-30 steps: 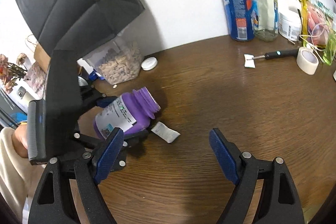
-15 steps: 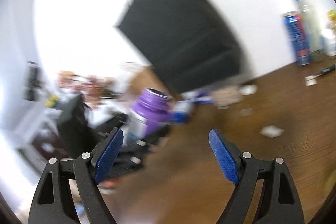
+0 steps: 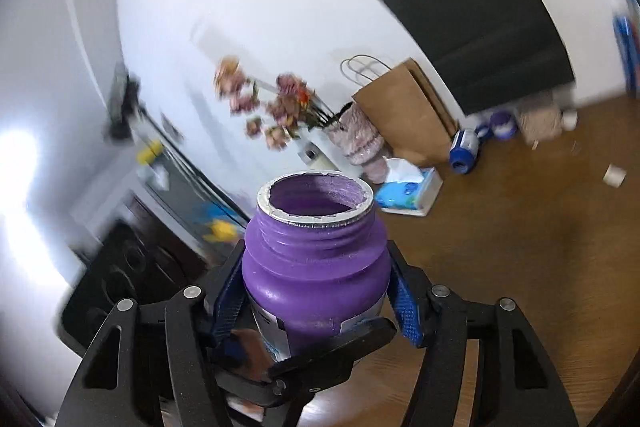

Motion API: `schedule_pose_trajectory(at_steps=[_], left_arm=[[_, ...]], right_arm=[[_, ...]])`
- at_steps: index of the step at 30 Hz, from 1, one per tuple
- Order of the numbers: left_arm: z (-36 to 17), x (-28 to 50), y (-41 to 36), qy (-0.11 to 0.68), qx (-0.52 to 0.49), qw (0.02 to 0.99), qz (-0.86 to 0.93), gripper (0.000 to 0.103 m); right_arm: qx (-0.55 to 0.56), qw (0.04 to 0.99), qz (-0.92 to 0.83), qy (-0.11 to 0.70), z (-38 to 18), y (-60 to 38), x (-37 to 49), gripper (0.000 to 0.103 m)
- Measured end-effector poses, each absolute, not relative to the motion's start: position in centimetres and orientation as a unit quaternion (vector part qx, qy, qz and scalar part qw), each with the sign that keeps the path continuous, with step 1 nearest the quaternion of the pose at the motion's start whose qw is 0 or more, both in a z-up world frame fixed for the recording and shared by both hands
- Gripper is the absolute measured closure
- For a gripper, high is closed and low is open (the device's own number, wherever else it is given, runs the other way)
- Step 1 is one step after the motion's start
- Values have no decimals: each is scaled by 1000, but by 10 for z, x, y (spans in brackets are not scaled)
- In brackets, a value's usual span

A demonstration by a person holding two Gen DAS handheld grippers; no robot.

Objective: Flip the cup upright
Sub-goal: 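Lift the purple bottle upright with the left gripper while the right gripper grasps it, then open the left gripper off the bottle while the right gripper keeps holding it upright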

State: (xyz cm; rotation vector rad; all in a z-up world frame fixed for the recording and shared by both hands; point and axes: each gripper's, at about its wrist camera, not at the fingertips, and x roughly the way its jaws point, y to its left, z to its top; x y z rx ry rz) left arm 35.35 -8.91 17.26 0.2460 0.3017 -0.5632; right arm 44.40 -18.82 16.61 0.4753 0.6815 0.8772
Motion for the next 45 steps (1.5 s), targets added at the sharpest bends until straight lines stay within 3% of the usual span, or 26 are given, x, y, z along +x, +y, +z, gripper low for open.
schedule_pose_trajectory(at_steps=[2,4,6,8,15,26,34,39,45], left_arm=[[173,334,-73,131,115,949,-263,23],[170,321,-51,129,77,952,-268,17],[159,303,-33,130,34,951,-278,20],[142,272,-24,118,29,951,-285,44],[78,218,-9,118,8,965,-233,44],[24,187,-24,152,8,969,-194,44],[-13,197,-28,219,-13,960,-176,44],[-10,211,-25,224,-30,961,-161,44],[-10,218,-35,229,-26,959,-164,44]], right_arm=[[178,839,405,316,174,-168,425,35],[105,873,379,289,178,-145,398,35],[60,884,375,272,177,-129,374,35],[16,895,364,258,167,-113,344,35],[-59,887,386,247,111,-81,278,35],[-66,871,405,270,53,-83,269,34],[60,827,420,368,-3,-92,295,30],[17,864,409,294,3,-87,297,30],[22,855,415,311,4,-96,309,30]])
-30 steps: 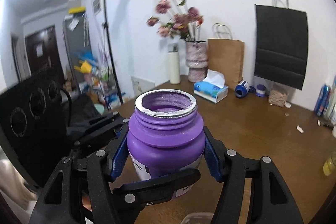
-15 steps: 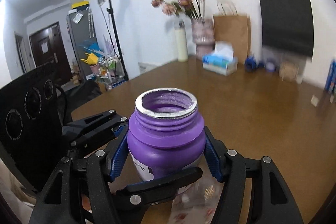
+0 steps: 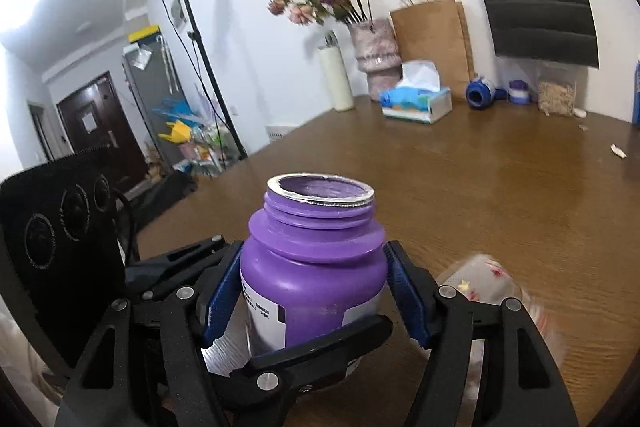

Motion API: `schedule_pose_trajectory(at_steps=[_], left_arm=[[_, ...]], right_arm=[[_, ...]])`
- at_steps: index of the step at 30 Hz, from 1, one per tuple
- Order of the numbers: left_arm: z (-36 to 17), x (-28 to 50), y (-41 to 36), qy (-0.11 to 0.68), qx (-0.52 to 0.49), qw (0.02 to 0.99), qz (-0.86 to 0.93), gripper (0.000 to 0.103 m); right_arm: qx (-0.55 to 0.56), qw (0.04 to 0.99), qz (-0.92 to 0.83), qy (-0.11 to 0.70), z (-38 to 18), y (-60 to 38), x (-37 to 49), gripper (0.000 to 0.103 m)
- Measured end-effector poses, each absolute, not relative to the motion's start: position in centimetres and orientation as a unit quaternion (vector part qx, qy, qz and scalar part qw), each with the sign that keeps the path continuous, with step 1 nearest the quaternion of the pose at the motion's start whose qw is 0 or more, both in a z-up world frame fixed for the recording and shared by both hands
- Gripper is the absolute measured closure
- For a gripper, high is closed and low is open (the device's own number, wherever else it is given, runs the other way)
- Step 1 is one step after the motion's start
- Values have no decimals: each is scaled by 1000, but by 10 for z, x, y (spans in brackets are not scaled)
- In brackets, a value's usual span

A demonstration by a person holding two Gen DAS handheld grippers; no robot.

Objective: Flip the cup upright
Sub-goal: 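Open the left gripper off the bottle while the right gripper keeps holding it upright, then lower the upright purple bottle beside the glass cup and open the right gripper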

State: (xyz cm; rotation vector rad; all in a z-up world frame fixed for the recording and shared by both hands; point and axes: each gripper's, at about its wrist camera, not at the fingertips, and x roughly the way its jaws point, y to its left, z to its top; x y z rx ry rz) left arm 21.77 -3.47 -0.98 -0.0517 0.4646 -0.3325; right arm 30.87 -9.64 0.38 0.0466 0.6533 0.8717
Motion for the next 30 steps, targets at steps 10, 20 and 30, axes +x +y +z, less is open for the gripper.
schedule_pose_trajectory(at_steps=[10,20,30], left_arm=[[-24,218,-71,284,42,941,-180,17],[-32,200,-75,300,78,938,-157,4],[-20,179,-43,280,59,955,-77,3]], right_arm=[[-6,850,410,331,-9,-125,292,35],[-91,883,349,300,-11,-131,280,35],[-51,896,327,296,9,-151,271,23]])
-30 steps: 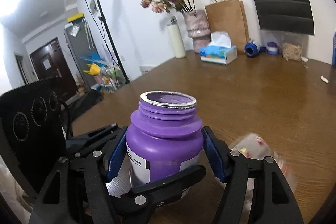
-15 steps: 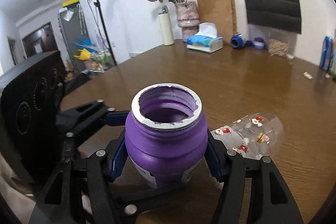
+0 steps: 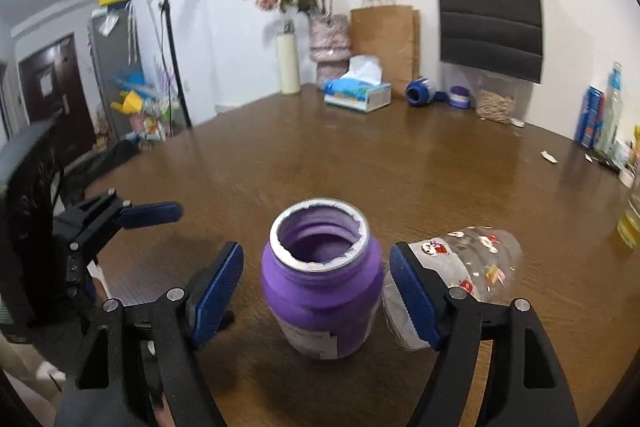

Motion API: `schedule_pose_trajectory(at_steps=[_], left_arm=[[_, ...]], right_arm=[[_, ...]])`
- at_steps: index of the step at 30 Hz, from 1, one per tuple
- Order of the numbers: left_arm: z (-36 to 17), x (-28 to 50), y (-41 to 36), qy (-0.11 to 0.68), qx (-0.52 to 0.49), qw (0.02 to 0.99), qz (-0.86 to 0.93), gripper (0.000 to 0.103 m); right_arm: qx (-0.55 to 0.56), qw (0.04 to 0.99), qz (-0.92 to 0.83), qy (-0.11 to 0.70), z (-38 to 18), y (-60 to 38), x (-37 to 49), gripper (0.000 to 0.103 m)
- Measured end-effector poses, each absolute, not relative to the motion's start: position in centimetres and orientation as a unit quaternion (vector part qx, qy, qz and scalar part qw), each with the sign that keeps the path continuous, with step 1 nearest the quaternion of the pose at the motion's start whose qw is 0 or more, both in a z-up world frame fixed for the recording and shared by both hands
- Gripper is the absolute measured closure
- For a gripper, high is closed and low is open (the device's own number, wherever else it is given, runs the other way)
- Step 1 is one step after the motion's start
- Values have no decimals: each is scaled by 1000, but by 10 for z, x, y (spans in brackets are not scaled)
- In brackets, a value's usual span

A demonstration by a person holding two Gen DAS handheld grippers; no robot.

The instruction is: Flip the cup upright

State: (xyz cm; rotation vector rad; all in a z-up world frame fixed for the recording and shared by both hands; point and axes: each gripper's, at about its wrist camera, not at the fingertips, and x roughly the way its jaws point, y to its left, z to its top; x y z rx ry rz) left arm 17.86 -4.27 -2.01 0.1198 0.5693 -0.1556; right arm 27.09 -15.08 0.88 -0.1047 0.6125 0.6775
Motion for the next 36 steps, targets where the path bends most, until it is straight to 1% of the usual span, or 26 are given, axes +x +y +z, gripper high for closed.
schedule_pose_trajectory(at_steps=[3,11,14,17,24,30,36], left_arm=[[-5,165,-31,250,48,965,-57,0],[30,135,13,197,-24,980,10,0],[36,136,17,183,-35,982,33,0],[40,136,19,183,-51,981,28,0],[44,129,10,171,-16,985,26,0],[49,120,8,158,-16,987,27,0],[58,79,7,133,-3,990,40,0]], right_arm=[[-22,903,318,287,24,-167,260,23],[-13,940,211,267,55,-217,217,22],[-1,945,200,259,60,-229,211,22],[6,943,195,270,59,-231,215,22],[-8,942,201,268,59,-220,215,22],[-6,945,197,262,61,-222,211,22],[-22,952,185,242,64,-227,176,22]])
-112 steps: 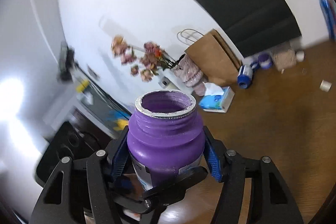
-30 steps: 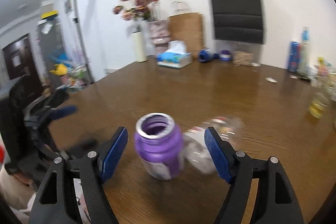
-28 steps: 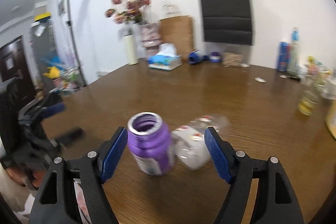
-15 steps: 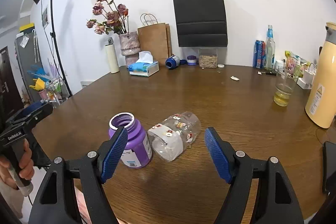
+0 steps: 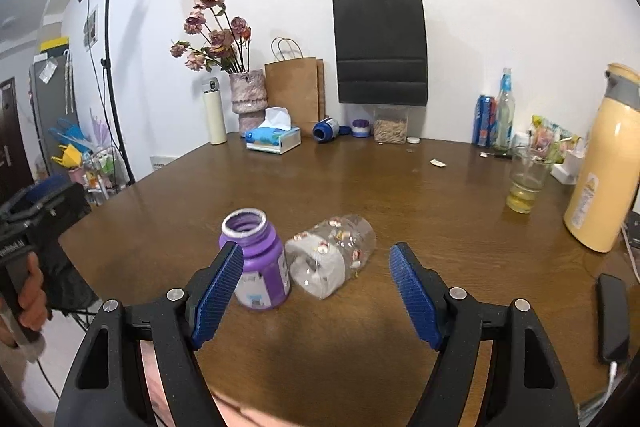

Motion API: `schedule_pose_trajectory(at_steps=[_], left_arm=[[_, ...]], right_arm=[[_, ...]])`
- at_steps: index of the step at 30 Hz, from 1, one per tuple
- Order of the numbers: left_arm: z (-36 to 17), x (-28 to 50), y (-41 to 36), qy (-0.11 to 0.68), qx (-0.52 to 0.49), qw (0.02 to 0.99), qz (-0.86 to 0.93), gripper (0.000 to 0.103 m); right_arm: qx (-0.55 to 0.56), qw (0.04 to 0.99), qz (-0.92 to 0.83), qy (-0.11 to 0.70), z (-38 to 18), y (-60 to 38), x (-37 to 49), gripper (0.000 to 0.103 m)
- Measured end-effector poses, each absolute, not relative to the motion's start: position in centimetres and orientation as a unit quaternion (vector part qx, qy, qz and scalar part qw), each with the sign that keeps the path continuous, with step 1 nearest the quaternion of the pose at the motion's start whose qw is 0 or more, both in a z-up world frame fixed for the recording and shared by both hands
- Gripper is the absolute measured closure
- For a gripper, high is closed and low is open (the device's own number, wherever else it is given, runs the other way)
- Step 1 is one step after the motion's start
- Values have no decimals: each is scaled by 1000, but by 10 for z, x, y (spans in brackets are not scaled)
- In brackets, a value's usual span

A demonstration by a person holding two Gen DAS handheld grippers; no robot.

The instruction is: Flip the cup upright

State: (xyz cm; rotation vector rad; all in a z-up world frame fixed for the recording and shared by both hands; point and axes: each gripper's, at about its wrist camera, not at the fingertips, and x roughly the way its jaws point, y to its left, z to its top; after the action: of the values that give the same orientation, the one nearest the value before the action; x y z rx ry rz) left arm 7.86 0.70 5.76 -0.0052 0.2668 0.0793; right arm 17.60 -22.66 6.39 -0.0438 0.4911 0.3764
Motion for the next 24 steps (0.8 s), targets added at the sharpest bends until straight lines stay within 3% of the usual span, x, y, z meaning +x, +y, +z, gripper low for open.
schedule_pose_trajectory(at_steps=[8,14,24], left_arm=[[38,5,10,105,16,993,45,0],[18,-42,14,138,-18,989,52,0],[18,-51,9,131,-10,991,34,0]], right_arm=[[-61,956,180,222,45,-215,90,22],[-13,958,197,207,28,-217,20,22],[1,954,206,216,25,-214,18,22]])
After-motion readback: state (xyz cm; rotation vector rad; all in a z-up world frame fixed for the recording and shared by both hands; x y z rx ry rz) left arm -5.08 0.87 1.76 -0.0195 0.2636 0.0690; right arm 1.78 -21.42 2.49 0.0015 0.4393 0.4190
